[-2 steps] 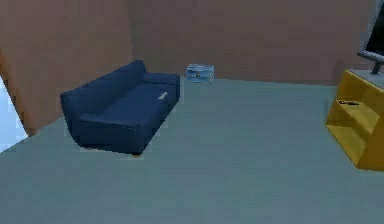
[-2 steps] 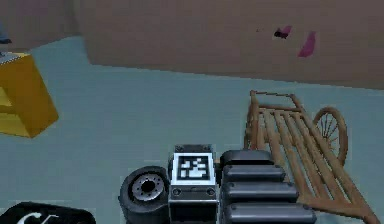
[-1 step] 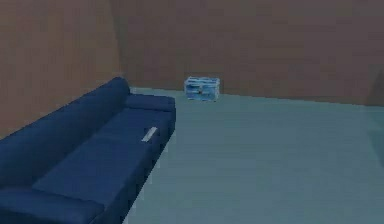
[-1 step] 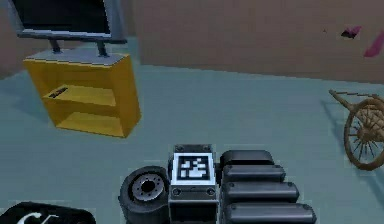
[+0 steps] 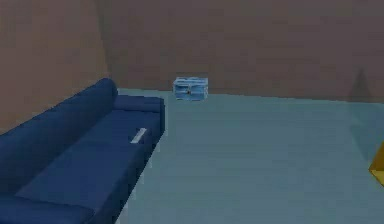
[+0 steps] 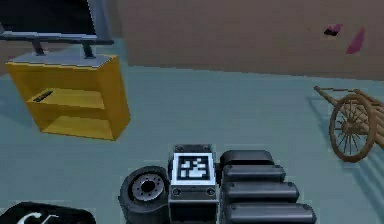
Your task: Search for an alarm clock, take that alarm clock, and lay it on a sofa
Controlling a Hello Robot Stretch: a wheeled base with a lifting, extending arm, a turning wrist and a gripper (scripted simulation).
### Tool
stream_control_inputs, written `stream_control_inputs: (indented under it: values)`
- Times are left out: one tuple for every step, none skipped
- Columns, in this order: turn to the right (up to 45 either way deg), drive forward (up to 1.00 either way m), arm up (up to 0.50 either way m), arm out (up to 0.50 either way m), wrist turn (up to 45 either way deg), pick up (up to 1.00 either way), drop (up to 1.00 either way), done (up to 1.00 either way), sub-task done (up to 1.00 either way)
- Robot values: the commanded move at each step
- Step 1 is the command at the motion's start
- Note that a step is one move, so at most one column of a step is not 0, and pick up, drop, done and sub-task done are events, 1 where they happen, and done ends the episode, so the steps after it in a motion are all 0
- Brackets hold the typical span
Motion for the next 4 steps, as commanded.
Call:
stream_control_inputs:
  values:
    - [0.0, 1.0, 0.0, 0.0, 0.0, 0.0, 0.0, 0.0, 0.0]
    - [3.0, 0.0, 0.0, 0.0, 0.0, 0.0, 0.0, 0.0, 0.0]
    - [0.0, 0.4, 0.0, 0.0, 0.0, 0.0, 0.0, 0.0, 0.0]
    - [-45.0, 0.0, 0.0, 0.0, 0.0, 0.0, 0.0, 0.0, 0.0]
